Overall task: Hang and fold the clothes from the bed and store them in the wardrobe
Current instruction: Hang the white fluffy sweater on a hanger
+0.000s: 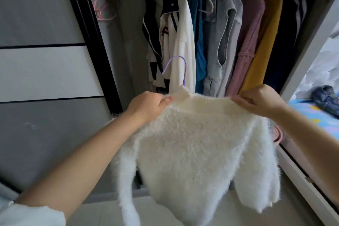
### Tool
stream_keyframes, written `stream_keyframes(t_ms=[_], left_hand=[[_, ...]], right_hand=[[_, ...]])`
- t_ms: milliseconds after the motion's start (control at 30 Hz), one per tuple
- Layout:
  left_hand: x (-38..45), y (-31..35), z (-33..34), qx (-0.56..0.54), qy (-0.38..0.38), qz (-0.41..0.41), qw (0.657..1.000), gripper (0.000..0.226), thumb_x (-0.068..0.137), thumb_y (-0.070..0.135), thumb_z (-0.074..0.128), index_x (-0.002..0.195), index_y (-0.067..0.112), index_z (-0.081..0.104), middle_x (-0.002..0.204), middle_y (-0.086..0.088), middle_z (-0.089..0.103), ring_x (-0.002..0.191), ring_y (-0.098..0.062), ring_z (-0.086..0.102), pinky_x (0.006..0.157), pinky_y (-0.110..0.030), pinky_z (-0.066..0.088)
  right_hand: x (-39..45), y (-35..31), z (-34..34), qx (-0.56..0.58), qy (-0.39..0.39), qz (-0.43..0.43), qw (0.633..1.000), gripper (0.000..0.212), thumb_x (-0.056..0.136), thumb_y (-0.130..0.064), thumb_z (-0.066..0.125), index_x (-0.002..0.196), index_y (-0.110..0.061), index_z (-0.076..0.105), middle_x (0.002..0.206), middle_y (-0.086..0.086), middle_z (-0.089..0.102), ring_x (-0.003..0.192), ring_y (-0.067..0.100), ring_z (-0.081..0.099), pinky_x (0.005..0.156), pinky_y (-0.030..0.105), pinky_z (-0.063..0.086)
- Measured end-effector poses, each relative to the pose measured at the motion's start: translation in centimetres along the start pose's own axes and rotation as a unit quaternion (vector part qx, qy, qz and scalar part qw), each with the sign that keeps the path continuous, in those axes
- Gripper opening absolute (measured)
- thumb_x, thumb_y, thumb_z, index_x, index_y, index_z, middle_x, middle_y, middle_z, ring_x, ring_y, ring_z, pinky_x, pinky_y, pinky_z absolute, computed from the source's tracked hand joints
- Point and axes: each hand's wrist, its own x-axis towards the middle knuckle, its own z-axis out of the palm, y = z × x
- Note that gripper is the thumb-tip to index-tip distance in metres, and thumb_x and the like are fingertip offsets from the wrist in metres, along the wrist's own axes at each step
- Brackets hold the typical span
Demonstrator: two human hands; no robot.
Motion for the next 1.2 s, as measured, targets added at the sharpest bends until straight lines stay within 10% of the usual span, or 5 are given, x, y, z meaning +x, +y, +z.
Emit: stream_keyframes(t_ms=[267, 500, 767, 1000, 1200], left_hand=[[0.8, 2.3, 0.1, -0.102, 0.067, 0.075, 0.99, 0.058, 0.092, 0.054, 0.036, 0.065, 0.006, 0.054, 0.061, -0.01, 0.052, 0.071, -0.03, 0.055, 0.061, -0.034, 0.032], [0.2, -2.7, -1.9, -0.198, 0.16, 0.027, 0.967, 0.052, 0.086, 0.047, 0.048, 0.051, 0.015, 0.028, 0.037, 0.005, 0.026, 0.041, -0.008, 0.035, 0.045, -0.018, 0.028], [1.4, -3.9, -2.7, -0.182, 0.079, 0.041, 0.979, 0.043, 0.093, 0.032, 0.048, 0.058, 0.008, 0.042, 0.052, 0.0, 0.032, 0.048, -0.01, 0.03, 0.047, -0.019, 0.027], [0.7, -4.5, -1.8, -0.134, 0.051, 0.046, 0.989, 0.048, 0.095, 0.036, 0.044, 0.065, -0.001, 0.051, 0.052, 0.002, 0.034, 0.054, -0.015, 0.037, 0.05, -0.022, 0.027], [0.6, -4.1, -1.4, -0.143, 0.037, 0.055, 0.987, 0.063, 0.09, 0.053, 0.043, 0.078, -0.006, 0.06, 0.057, -0.005, 0.042, 0.056, -0.017, 0.042, 0.056, -0.029, 0.029]], right_hand=[[3.1, -7.9, 1.8, 0.14, 0.202, -0.032, 0.969, 0.04, 0.086, -0.032, 0.05, 0.065, 0.0, 0.061, 0.049, 0.006, 0.051, 0.045, 0.012, 0.044, 0.044, 0.019, 0.037], [-1.2, -1.7, -0.4, 0.224, -0.099, 0.154, 0.957, 0.082, 0.072, -0.042, 0.068, 0.138, -0.025, 0.022, 0.134, -0.005, 0.032, 0.126, 0.006, 0.031, 0.105, 0.026, 0.03], [-0.6, -3.3, 1.4, 0.248, -0.266, 0.384, 0.849, 0.022, 0.088, -0.026, 0.059, 0.077, -0.007, 0.058, 0.07, 0.003, 0.054, 0.066, 0.018, 0.051, 0.057, 0.025, 0.04], [0.5, -7.1, 1.8, 0.039, -0.291, 0.219, 0.93, 0.045, 0.096, -0.026, 0.043, 0.054, -0.015, 0.033, 0.054, -0.002, 0.037, 0.048, 0.008, 0.032, 0.045, 0.019, 0.024], [2.2, -8.2, 2.7, 0.156, -0.183, 0.245, 0.939, 0.028, 0.093, -0.02, 0.047, 0.075, 0.001, 0.053, 0.063, 0.011, 0.048, 0.057, 0.022, 0.042, 0.05, 0.028, 0.027]])
